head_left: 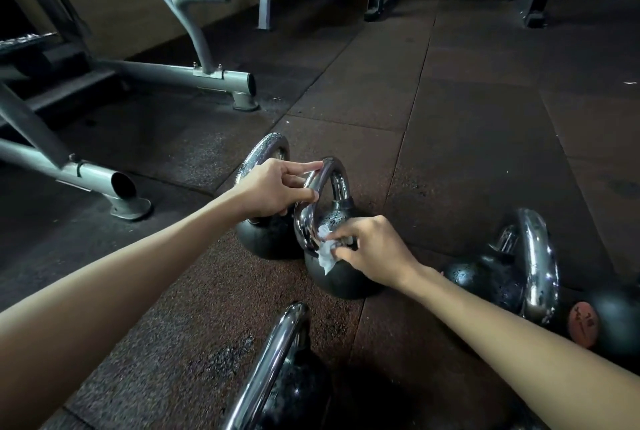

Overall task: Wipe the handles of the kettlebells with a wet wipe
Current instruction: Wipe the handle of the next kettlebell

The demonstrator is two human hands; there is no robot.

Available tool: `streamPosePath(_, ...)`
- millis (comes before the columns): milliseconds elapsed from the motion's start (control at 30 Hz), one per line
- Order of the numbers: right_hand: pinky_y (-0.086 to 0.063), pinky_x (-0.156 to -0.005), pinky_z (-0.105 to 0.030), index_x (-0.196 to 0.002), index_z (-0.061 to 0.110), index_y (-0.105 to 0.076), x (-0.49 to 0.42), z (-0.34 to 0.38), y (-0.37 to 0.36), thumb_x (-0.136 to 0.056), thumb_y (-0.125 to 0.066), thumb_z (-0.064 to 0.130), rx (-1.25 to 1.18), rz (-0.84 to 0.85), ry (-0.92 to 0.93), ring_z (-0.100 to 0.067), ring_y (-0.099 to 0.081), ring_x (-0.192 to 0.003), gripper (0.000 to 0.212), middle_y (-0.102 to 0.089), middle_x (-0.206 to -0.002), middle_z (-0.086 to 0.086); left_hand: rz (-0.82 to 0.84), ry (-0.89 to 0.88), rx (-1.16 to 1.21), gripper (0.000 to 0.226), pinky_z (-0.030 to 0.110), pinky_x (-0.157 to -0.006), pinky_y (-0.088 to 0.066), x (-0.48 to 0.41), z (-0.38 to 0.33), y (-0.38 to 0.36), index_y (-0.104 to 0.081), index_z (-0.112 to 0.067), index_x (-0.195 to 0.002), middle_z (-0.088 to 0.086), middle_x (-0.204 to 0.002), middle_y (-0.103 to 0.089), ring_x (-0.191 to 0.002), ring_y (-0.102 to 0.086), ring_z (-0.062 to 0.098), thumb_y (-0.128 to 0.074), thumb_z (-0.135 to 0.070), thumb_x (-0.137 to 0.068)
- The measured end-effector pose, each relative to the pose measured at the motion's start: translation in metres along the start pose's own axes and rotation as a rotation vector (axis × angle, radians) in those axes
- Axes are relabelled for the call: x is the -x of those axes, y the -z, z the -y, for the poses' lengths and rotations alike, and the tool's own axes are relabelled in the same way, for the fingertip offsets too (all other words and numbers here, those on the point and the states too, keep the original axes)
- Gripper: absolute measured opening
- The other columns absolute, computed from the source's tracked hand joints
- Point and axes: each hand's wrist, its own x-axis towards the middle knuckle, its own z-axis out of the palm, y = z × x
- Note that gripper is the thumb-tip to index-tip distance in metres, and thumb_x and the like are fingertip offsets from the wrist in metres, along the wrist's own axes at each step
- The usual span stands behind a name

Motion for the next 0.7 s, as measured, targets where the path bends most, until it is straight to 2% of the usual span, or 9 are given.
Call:
streamPosePath(67, -0.054, -0.070, -0.019, -0.105, 0.026, -0.081, -0.008, -0.001, 0.012, -0.081, -0.080, 0.026, -0.003, -0.028, -0.025, 0.000, -0.067, -0.077, 0.024, -0.080, -0.097, 0.008, -0.007, 0.003, -0.027, 0.054, 0.008, -0.045, -0.033, 0.000, -0.002, -0.001, -0.062, -0.050, -0.133, -0.008, -0.070, -0.059, -0.041, -0.037, 0.003, -0.082, -0.031, -0.087)
streamPosePath(167, -0.046, -0.070, -0.004, -0.101, 0.025, -0.078, -0.028, -0.004, 0.022, -0.076, -0.086, 0.027, -0.126, -0.291, -0.216, 0.002, -0.067, -0.075, 0.026, -0.076, -0.085, 0.012, -0.022, -0.004, -0.044, 0.056, 0.007, -0.044, -0.035, -0.001, -0.005, -0.003, -0.062, -0.050, -0.134, -0.007, -0.076, -0.069, -0.042, -0.040, 0.001, -0.083, -0.032, -0.085)
streamPosePath(200, -0.050, -0.073, -0.007, -0.096, 0.024, -0.078, -0.036, -0.005, 0.021, -0.074, -0.087, 0.026, -0.149, -0.346, -0.286, 0.000, -0.068, -0.074, 0.024, -0.074, -0.081, 0.012, -0.027, -0.006, -0.053, 0.057, 0.008, -0.044, -0.037, -0.002, -0.006, -0.004, -0.062, -0.051, -0.134, -0.006, -0.082, -0.075, -0.043, -0.043, 0.001, -0.083, -0.033, -0.085)
streamPosePath(267, -0.058, -0.080, -0.026, -0.090, 0.021, -0.080, -0.047, -0.006, 0.015, -0.071, -0.087, 0.024, -0.183, -0.370, -0.393, -0.007, -0.071, -0.076, 0.020, -0.075, -0.077, 0.008, -0.025, -0.015, -0.067, 0.057, 0.008, -0.045, -0.038, -0.002, -0.008, -0.005, -0.061, -0.052, -0.135, 0.000, -0.092, -0.079, -0.044, -0.045, 0.003, -0.083, -0.035, -0.085)
streamPosePath(333, -0.059, -0.080, -0.034, -0.089, 0.021, -0.082, -0.055, -0.005, 0.007, -0.068, -0.087, 0.023, -0.215, -0.377, -0.440, -0.014, -0.072, -0.079, 0.022, -0.077, -0.080, 0.005, -0.008, -0.022, -0.063, 0.058, 0.010, -0.044, -0.036, -0.002, -0.008, -0.007, -0.061, -0.050, -0.136, 0.002, -0.088, -0.078, -0.040, -0.041, 0.003, -0.083, -0.034, -0.085)
streamPosePath(367, -0.059, -0.080, -0.036, -0.088, 0.022, -0.082, -0.057, -0.005, 0.004, -0.067, -0.086, 0.024, -0.229, -0.392, -0.453, -0.016, -0.073, -0.080, 0.022, -0.078, -0.081, 0.005, -0.002, -0.019, -0.052, 0.058, 0.011, -0.043, -0.036, -0.002, -0.008, -0.008, -0.061, -0.050, -0.136, -0.001, -0.085, -0.077, -0.039, -0.040, 0.004, -0.083, -0.034, -0.085)
streamPosePath(500, -0.059, -0.080, -0.036, -0.093, 0.022, -0.081, -0.060, -0.003, -0.008, -0.070, -0.085, 0.026, -0.254, -0.476, -0.497, -0.018, -0.073, -0.082, 0.024, -0.078, -0.083, 0.004, -0.014, -0.020, -0.062, 0.059, 0.012, -0.045, -0.040, -0.003, -0.008, -0.011, -0.060, -0.052, -0.136, -0.012, -0.100, -0.079, -0.044, -0.048, 0.006, -0.083, -0.038, -0.083)
streamPosePath(600, -0.059, -0.086, -0.032, -0.104, 0.020, -0.080, -0.060, 0.001, -0.010, -0.074, -0.083, 0.025, -0.269, -0.562, -0.499, -0.017, -0.074, -0.090, 0.030, -0.079, -0.093, 0.002, -0.028, -0.033, -0.069, 0.059, 0.012, -0.045, -0.041, -0.004, -0.008, -0.013, -0.061, -0.051, -0.135, -0.011, -0.101, -0.078, -0.045, -0.049, 0.005, -0.084, -0.038, -0.083)
streamPosePath(700, -0.058, -0.083, -0.031, -0.105, 0.015, -0.080, -0.066, 0.004, -0.003, -0.075, -0.079, 0.022, -0.271, -0.624, -0.438, -0.018, -0.074, -0.089, 0.031, -0.080, -0.094, -0.003, -0.045, -0.030, -0.080, 0.058, 0.013, -0.047, -0.043, -0.006, -0.008, -0.016, -0.062, -0.052, -0.134, -0.012, -0.101, -0.078, -0.047, -0.051, 0.000, -0.084, -0.038, -0.082)
